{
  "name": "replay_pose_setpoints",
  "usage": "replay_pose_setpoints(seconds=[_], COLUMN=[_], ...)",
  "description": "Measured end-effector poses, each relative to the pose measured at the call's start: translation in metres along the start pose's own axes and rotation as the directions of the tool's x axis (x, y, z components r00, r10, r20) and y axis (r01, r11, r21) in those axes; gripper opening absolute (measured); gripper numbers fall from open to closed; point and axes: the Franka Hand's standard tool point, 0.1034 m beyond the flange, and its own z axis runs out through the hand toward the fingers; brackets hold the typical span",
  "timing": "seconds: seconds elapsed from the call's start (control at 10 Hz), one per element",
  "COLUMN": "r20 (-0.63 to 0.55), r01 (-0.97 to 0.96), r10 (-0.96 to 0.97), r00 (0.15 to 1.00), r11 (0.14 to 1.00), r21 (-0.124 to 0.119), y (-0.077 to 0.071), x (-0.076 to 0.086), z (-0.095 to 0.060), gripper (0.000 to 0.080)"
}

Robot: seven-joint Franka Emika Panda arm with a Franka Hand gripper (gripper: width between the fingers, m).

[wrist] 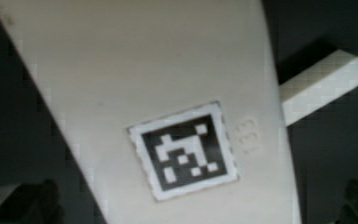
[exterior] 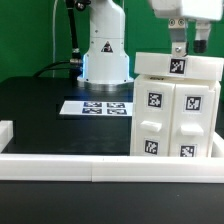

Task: Assemble cabinet

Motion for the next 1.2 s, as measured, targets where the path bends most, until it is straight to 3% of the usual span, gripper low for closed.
replay_pose_setpoints(seconds=[0.5,0.7,1.2], r20=[0.013,0.014,0.013], r01=[0.044,0.039,-0.082], r10=[-0.044,-0.039,0.082], r00=[0.999,0.999,0.997], r11=[0.999,0.999,0.997], r21=[0.008,0.008,0.007], y=[0.0013,0.0016,0.0023], x=[-0.008,-0.0083,-0.009], z=[0.0088,0.0088,0.0087], gripper=[0.0797,0.0548,0.0554])
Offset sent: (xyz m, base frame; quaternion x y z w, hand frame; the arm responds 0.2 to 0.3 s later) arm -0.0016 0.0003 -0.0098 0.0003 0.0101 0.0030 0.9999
